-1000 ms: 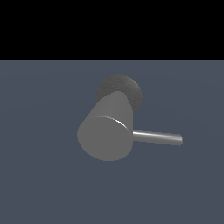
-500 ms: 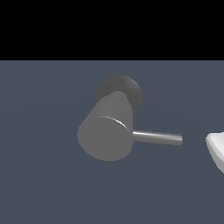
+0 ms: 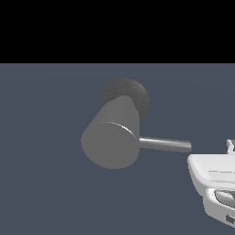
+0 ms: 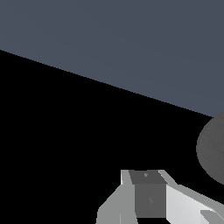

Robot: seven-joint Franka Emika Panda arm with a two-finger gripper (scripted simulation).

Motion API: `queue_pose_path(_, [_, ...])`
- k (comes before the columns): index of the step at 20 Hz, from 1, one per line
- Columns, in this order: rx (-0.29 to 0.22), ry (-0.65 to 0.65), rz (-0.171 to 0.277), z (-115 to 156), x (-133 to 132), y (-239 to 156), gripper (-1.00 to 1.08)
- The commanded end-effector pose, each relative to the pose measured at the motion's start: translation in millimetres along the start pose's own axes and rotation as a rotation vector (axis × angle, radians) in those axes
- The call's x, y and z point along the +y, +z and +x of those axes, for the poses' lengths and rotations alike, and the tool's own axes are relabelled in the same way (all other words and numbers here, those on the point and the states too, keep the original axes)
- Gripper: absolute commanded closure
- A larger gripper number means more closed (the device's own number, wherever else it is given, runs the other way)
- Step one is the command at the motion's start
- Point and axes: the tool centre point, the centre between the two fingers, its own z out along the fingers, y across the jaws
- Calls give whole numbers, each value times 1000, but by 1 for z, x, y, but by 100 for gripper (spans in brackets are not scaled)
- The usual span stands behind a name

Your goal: Turn on the faucet by rotating a designated handle.

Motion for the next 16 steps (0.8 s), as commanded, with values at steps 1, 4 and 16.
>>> queue_pose_path(1, [21,22,-7,5,9,-4,108])
queue_pose_path(4, [37,41,-13,9,17,-7,108])
queue_pose_path(16, [66,98,-40,9,36,-5,108])
